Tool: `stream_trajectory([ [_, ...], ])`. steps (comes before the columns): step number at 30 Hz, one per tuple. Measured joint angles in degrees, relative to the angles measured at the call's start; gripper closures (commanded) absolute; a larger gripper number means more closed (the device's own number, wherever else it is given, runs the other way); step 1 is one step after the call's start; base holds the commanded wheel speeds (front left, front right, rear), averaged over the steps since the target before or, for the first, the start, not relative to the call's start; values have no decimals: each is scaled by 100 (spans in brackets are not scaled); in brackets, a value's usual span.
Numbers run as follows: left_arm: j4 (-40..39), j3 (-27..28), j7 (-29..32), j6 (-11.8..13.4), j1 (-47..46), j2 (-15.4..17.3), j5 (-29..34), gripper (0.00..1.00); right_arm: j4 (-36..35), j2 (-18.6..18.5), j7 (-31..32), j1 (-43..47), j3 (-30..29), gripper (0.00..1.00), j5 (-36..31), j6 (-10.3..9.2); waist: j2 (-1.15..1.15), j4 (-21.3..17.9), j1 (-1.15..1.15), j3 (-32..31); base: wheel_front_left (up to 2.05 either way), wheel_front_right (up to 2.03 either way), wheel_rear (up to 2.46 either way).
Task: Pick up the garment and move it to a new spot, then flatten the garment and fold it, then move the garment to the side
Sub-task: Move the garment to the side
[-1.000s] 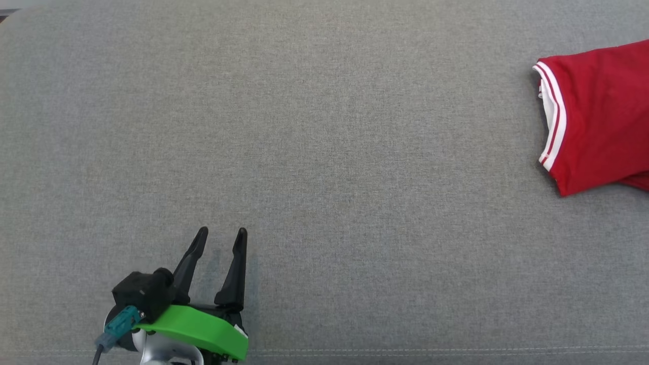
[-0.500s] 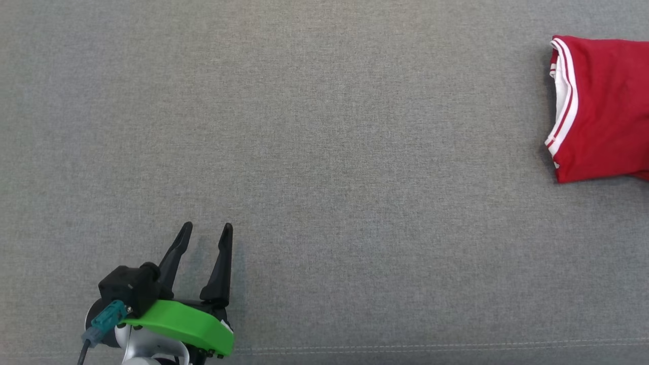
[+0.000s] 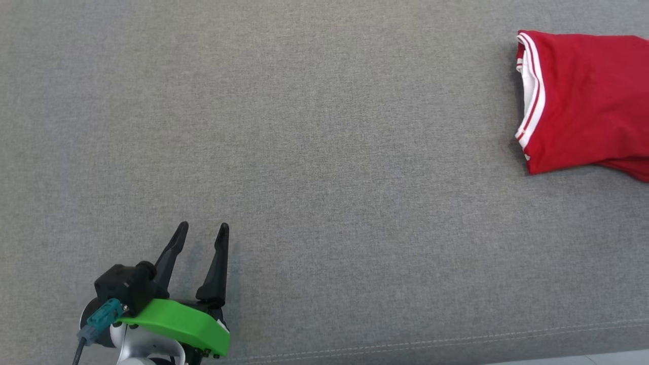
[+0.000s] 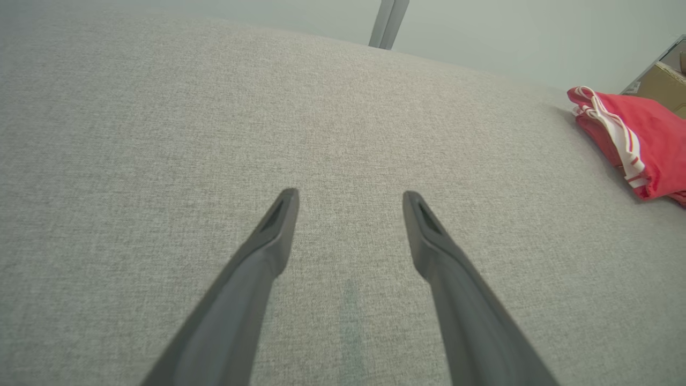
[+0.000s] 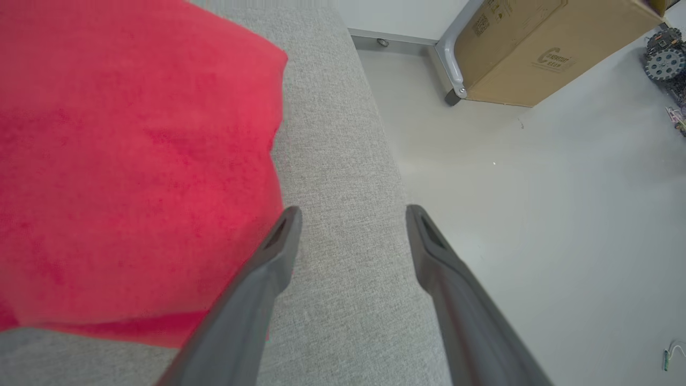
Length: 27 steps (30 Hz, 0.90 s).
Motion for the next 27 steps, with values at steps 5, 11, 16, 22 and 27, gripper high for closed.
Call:
stream_trajectory([
  [5,-14,-8,-11,0,1,-94,-15,0,-12,33,-371,-55,-179,0,5,-33,0,-148,0,-107,0,0,0],
  [11,-14,-75,-104,-33,-9,-241,-159,0,-215,100,-865,-304,-299,0,-4,-32,0,-279,0,-304,0,0,0],
  [16,37,-82,-272,-104,-36,-391,-242,0,-512,215,-1315,-437,-296,0,-119,-21,0,-401,0,-569,0,0,0],
  [22,244,69,-516,-107,-132,-506,-305,0,-898,402,-1577,-511,-249,0,-291,31,0,-522,0,-968,0,0,0],
  [27,421,202,-719,-105,-132,-638,-498,0,-1252,678,-1614,-449,-282,0,-290,32,0,-592,0,-1338,0,0,0],
])
